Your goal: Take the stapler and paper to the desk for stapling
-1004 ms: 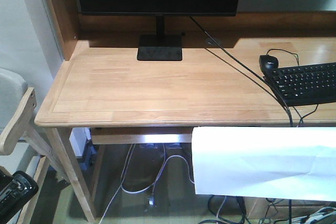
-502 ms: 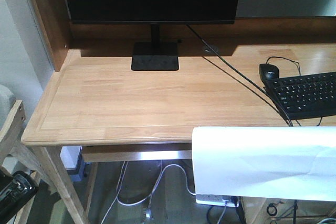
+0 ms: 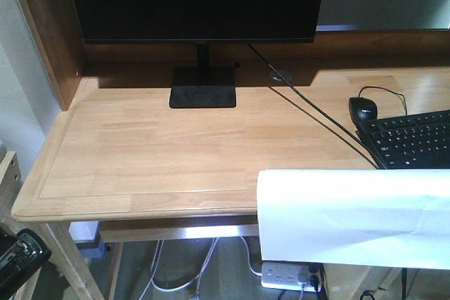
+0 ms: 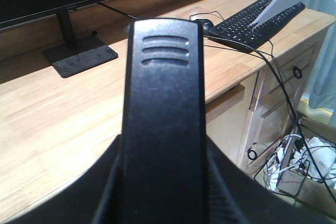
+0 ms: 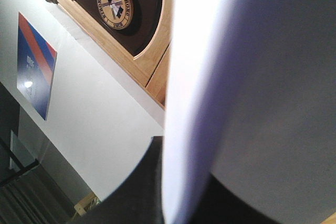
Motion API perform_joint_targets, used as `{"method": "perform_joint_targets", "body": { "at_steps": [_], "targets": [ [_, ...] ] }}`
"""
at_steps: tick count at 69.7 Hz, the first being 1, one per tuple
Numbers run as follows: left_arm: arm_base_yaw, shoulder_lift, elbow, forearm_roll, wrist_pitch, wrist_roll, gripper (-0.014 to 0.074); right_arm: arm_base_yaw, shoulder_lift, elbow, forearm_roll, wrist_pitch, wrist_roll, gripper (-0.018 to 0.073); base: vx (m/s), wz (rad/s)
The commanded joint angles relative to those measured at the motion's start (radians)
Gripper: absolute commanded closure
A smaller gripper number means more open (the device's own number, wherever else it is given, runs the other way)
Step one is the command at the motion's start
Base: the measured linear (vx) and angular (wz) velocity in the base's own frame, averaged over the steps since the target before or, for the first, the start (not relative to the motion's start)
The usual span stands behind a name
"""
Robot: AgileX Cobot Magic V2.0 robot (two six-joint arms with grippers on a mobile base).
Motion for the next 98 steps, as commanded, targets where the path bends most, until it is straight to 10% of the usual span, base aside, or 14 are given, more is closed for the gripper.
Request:
{"method": "perform_joint_targets", "body": {
  "at_steps": [1, 98],
  "targets": [
    [-0.006, 0.009, -0.028, -0.024, -0.109, -0.003, 0.0603, 0.003, 0.012, -0.03, 0.013, -0.042, -0.001, 0.0564, 0.1, -0.01],
    [-0.006, 0.009, -0.028, -0.024, -0.109, -0.003, 0.0603, 0.003, 0.012, -0.03, 0.013, -0.045, -0.001, 0.0564, 0.04, 0.0]
  ]
}}
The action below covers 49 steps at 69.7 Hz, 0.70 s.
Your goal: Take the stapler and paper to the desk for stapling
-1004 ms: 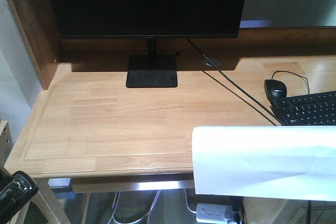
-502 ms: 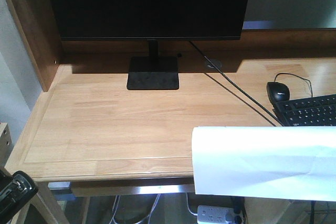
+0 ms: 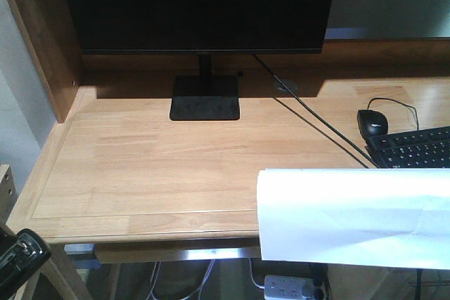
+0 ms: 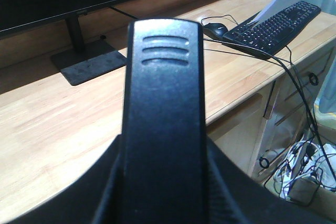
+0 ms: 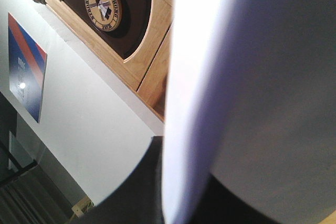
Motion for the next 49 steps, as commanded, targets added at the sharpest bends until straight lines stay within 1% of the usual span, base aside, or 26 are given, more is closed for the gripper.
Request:
{"method": "perform_joint_targets", "body": {
  "at_steps": [1, 24, 28, 41, 49],
  "targets": [
    [-0.006, 0.009, -0.028, -0.024, -0.109, -0.003, 0.0603, 0.003, 0.012, -0.03, 0.013, -0.045, -0.001, 0.0564, 0.0, 0.0],
    [-0.006, 0.009, -0.028, -0.025, -0.109, -0.004, 0.0603, 0.003, 0.012, -0.03, 0.013, -0.045, -0.001, 0.0564, 0.0, 0.0],
    [-0.006, 0.009, -0.022, -0.035, -0.112, -0.004, 0.0603, 0.003, 0.012, -0.03, 0.013, -0.045, -0.001, 0.0564, 0.0, 0.0],
    [-0.006, 0.009, 0.033, -0.043, -0.216, -0.003, 0.0603, 0.003, 0.012, -0.03, 0.013, -0.045, -0.001, 0.0564, 0.0, 0.0],
    [-0.006, 0.02, 0.041, -0.042, -0.269, -0.003, 0.0603, 0.003, 0.012, -0.03, 0.013, -0.045, -0.001, 0.0564, 0.0, 0.0]
  ]
}}
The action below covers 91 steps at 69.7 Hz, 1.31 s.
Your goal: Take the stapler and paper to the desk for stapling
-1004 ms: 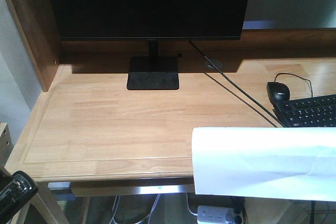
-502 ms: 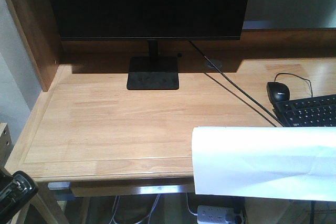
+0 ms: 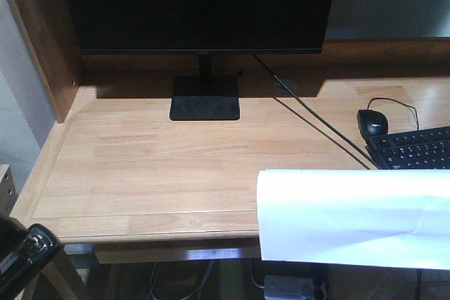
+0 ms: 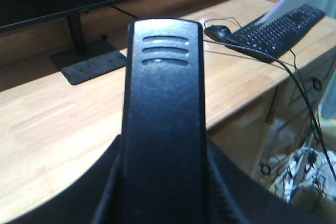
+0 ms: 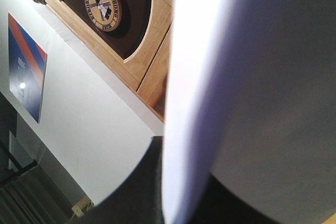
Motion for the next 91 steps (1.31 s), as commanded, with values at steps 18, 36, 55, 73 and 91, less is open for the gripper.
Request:
{"method": "perform_joint_targets", "body": {
  "at_steps": [18, 36, 55, 73, 91],
  "targets": [
    [-0.006, 0.316, -0.107, 0.004, -0.322, 0.022, 0.0603, 0.003, 0.012, -0.03, 0.013, -0.045, -0.001, 0.0564, 0.0, 0.0],
    [-0.006, 0.795, -0.359, 0.038, -0.274, 0.033, 0.0603, 0.003, 0.012, -0.03, 0.013, -0.045, -0.001, 0.0564, 0.0, 0.0],
    [-0.003, 1.281, -0.651, 0.013, -0.24, 0.044, 0.0603, 0.003, 0.012, -0.03, 0.013, -0.045, -0.001, 0.0564, 0.0, 0.0],
    [0.009, 1.582, -0.898, -0.115, -0.092, 0.283, 0.0603, 0.003, 0.012, -0.03, 0.013, -0.045, -0.001, 0.0564, 0.0, 0.0],
    [0.139, 1.654, -0.941, -0.518, -0.056, 0.793, 0.0603, 0.003, 0.012, -0.03, 0.013, -0.045, -0.001, 0.0564, 0.0, 0.0]
  ]
}}
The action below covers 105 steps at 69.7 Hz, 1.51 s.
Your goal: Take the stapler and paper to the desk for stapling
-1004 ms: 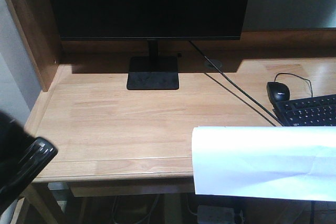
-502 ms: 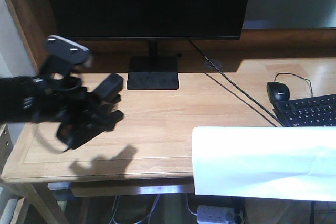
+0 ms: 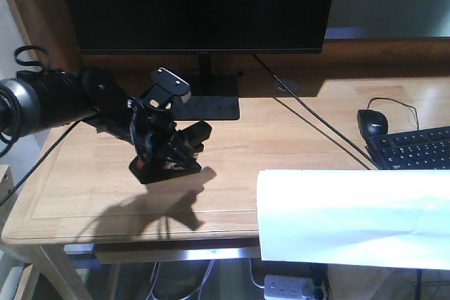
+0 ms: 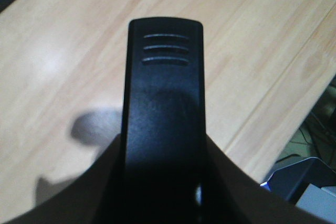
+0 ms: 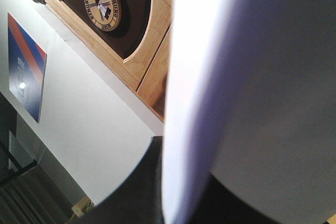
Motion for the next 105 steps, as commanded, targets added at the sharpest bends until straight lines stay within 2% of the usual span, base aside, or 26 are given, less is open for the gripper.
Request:
{"method": "perform_joint_targets", "body": {
  "at_steps": [1, 2, 10, 18, 23, 31, 37, 48, 53, 56, 68, 77, 88, 105],
  "targets": [
    [0.065, -0.055, -0.042, -0.226, -0.022, 0.229, 0.0603, 0.003, 0.012, -0.03, 0.013, -0.044, -0.001, 0.0564, 0.0, 0.0],
    [0.077, -0.055, -0.042, -0.269, -0.01, 0.26, 0.0603, 0.003, 0.012, -0.03, 0.013, -0.044, -0.001, 0.0564, 0.0, 0.0],
    [0.173, -0.055, -0.042, -0.458, 0.092, 0.489, 0.0603, 0.003, 0.012, -0.03, 0.013, -0.044, -0.001, 0.0564, 0.0, 0.0],
    [0.267, -0.039, -0.042, -0.583, 0.25, 0.698, 0.0603, 0.003, 0.012, -0.03, 0.013, -0.044, -0.001, 0.0564, 0.0, 0.0],
    [0.32, -0.011, -0.042, -0.628, 0.348, 0.809, 0.0603, 0.003, 0.012, -0.03, 0.013, -0.044, -0.001, 0.0564, 0.0, 0.0],
    [0.376, 0.055, -0.042, -0.68, 0.414, 0.931, 0.0603, 0.003, 0.012, -0.03, 0.013, -0.044, -0.001, 0.0564, 0.0, 0.0],
    [0.396, 0.109, -0.042, -0.719, 0.445, 1.016, 0.0603, 0.003, 0.012, -0.03, 0.013, -0.044, -0.001, 0.0564, 0.0, 0.0],
    [0.4, 0.176, -0.043, -0.781, 0.458, 1.268, 0.0603, 0.003, 0.012, -0.03, 0.013, -0.044, -0.001, 0.0564, 0.0, 0.0],
    [0.4, 0.202, -0.046, -0.837, 0.453, 1.266, 0.0603, 0.003, 0.012, -0.03, 0.013, -0.044, -0.001, 0.0564, 0.0, 0.0],
    [0.4, 0.221, -0.056, -0.844, 0.457, 1.266, 0.0603, 0.003, 0.012, -0.03, 0.013, -0.044, -0.001, 0.0564, 0.0, 0.0],
    [0.4, 0.303, -0.145, -0.778, 0.494, 1.266, 0.0603, 0.003, 0.012, -0.03, 0.013, -0.044, -0.001, 0.0564, 0.0, 0.0],
    [0.4, 0.341, -0.194, -0.773, 0.544, 1.258, 0.0602, 0.003, 0.012, -0.03, 0.013, -0.044, -0.001, 0.0564, 0.0, 0.0],
    [0.4, 0.35, -0.196, -0.768, 0.491, 1.259, 0.0571, 0.003, 0.012, -0.03, 0.013, -0.044, -0.001, 0.0564, 0.0, 0.0],
    [0.399, 0.351, -0.193, -0.63, 0.423, 1.258, 0.0434, 0.003, 0.012, -0.03, 0.012, -0.046, -0.001, 0.0564, 0.0, 0.0]
  ]
}}
